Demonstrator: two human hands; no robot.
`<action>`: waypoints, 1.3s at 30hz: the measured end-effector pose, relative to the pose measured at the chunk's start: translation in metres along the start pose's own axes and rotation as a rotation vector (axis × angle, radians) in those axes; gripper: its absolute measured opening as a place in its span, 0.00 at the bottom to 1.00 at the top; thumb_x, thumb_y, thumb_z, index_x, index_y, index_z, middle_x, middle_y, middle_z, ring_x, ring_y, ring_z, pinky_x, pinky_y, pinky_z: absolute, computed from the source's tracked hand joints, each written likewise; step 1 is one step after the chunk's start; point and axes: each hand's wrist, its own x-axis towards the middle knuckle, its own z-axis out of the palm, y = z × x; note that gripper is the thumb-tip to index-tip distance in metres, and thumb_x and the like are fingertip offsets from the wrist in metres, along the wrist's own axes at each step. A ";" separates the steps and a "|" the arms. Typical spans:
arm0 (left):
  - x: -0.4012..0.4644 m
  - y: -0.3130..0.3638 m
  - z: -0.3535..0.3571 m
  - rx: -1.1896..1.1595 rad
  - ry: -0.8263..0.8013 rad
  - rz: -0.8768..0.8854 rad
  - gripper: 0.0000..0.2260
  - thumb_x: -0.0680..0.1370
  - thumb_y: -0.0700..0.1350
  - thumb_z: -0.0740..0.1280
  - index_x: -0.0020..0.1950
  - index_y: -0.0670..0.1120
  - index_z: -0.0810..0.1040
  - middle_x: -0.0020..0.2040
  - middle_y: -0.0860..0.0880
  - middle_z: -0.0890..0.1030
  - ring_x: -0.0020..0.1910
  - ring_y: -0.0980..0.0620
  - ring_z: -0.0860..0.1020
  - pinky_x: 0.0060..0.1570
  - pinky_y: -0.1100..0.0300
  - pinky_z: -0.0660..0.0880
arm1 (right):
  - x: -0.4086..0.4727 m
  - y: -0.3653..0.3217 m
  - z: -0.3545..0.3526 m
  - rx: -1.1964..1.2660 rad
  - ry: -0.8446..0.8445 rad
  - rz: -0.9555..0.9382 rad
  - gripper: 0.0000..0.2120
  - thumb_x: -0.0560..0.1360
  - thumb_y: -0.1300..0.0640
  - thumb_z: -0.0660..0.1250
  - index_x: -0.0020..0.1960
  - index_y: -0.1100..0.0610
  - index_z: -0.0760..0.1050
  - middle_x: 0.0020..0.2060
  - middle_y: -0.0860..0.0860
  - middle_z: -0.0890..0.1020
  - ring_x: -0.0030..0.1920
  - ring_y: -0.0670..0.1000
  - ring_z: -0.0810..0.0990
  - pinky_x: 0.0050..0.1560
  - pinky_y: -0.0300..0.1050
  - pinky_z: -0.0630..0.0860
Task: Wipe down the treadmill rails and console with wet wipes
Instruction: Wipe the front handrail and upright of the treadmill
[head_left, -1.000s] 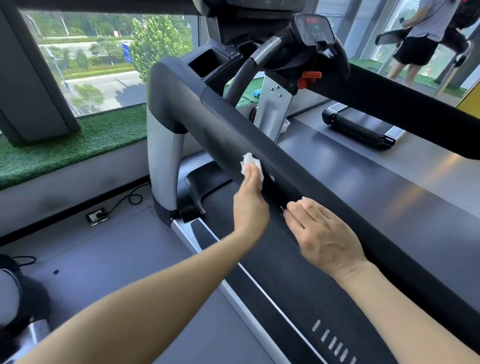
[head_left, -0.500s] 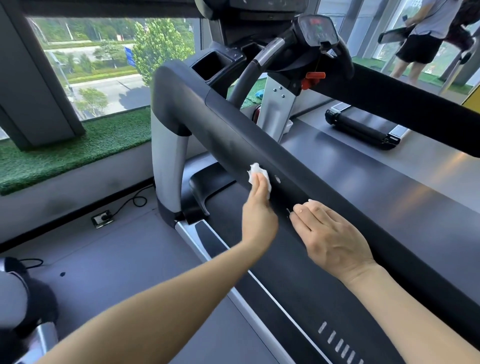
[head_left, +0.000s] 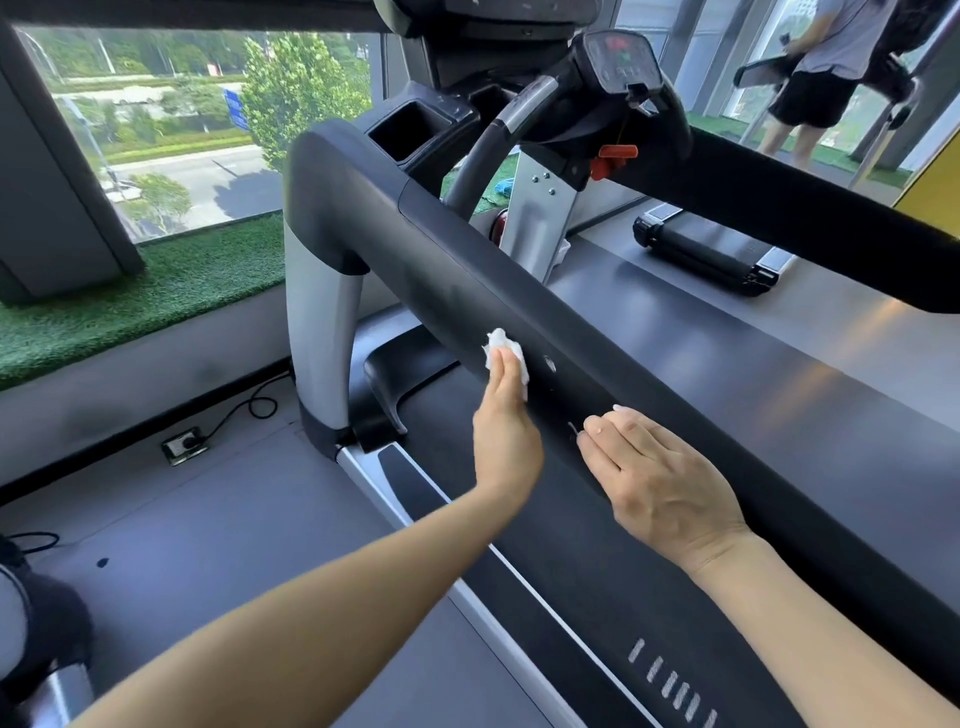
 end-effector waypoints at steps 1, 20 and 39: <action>0.017 -0.005 -0.002 0.003 0.026 -0.023 0.31 0.78 0.26 0.51 0.78 0.48 0.54 0.76 0.59 0.53 0.74 0.64 0.53 0.68 0.76 0.51 | 0.000 0.000 0.000 0.002 -0.001 -0.001 0.11 0.76 0.68 0.59 0.52 0.63 0.79 0.47 0.56 0.79 0.49 0.55 0.75 0.65 0.50 0.68; 0.119 -0.019 -0.040 0.103 0.099 -0.054 0.35 0.73 0.24 0.51 0.78 0.46 0.52 0.78 0.51 0.55 0.76 0.53 0.53 0.64 0.80 0.46 | 0.000 -0.001 0.000 -0.049 -0.025 -0.014 0.15 0.76 0.70 0.55 0.51 0.63 0.80 0.47 0.57 0.80 0.49 0.56 0.76 0.65 0.51 0.69; -0.040 0.040 0.022 0.117 0.057 0.016 0.33 0.74 0.27 0.53 0.74 0.53 0.65 0.75 0.59 0.59 0.66 0.61 0.60 0.49 0.87 0.52 | -0.015 0.011 -0.026 0.140 0.038 0.145 0.12 0.73 0.69 0.58 0.49 0.65 0.80 0.48 0.58 0.80 0.51 0.56 0.73 0.68 0.48 0.64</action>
